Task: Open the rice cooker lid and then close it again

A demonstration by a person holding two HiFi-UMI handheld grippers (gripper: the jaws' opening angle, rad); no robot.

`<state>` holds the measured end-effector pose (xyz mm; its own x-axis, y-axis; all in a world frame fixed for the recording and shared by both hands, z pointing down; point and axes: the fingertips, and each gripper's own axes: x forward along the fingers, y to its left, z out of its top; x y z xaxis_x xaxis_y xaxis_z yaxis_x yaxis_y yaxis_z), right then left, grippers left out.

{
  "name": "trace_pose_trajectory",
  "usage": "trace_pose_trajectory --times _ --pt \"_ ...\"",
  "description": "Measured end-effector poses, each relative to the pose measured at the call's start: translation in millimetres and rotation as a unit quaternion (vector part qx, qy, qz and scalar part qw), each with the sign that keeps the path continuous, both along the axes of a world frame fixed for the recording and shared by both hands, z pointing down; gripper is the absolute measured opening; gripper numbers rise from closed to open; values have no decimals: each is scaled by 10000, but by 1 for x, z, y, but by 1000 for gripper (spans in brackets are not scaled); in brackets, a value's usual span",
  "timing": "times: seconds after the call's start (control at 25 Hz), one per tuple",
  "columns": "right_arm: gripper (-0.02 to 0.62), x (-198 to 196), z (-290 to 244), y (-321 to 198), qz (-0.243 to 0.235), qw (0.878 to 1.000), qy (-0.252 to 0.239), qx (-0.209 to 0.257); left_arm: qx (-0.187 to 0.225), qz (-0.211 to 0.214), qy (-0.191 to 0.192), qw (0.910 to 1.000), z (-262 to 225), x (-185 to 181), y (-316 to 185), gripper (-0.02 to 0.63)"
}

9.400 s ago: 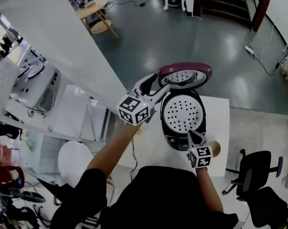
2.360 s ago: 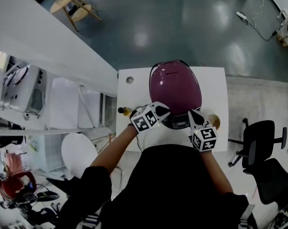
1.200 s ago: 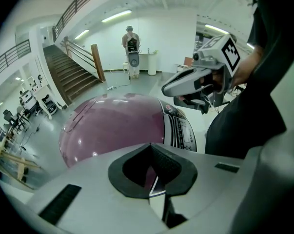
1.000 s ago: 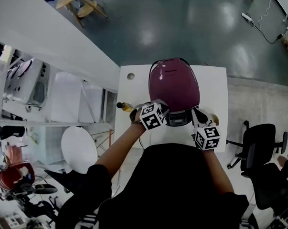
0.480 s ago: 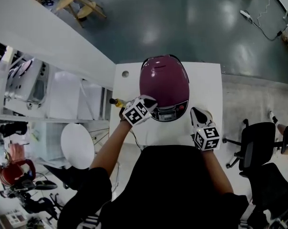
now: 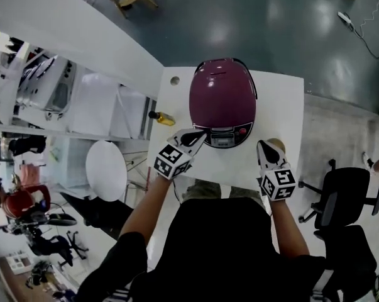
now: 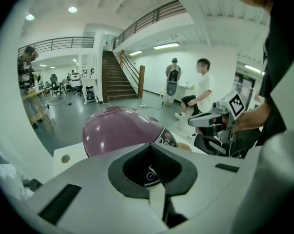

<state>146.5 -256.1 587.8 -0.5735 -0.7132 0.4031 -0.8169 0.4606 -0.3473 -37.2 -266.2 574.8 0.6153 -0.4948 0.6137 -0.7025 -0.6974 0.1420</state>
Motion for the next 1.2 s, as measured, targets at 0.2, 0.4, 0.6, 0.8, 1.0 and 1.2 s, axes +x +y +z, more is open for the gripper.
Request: trace_pose_trajectory --times 0.2,0.4,0.6,0.8,1.0,1.2 --pt "0 -2 -14 25 -44 9996 204 176 335 -649 644 9952 -19 -4 42 3" --pt "0 -15 -36 82 218 9993 31 306 831 -1017 1222 9838 -44 -16 113 4" --pt "0 -49 -63 149 312 9971 226 655 919 -1113 1563 9771 -39 -35 219 3" --pt "0 -74 -63 243 508 9967 276 577 1067 -1279 1693 9714 -34 -67 305 3" --pt "0 -93 -68 325 426 9954 621 586 1203 -1415 1673 9683 -39 -90 372 3" --pt "0 -104 -76 375 466 9940 763 637 1313 -1395 1847 9639 -49 -99 419 3"
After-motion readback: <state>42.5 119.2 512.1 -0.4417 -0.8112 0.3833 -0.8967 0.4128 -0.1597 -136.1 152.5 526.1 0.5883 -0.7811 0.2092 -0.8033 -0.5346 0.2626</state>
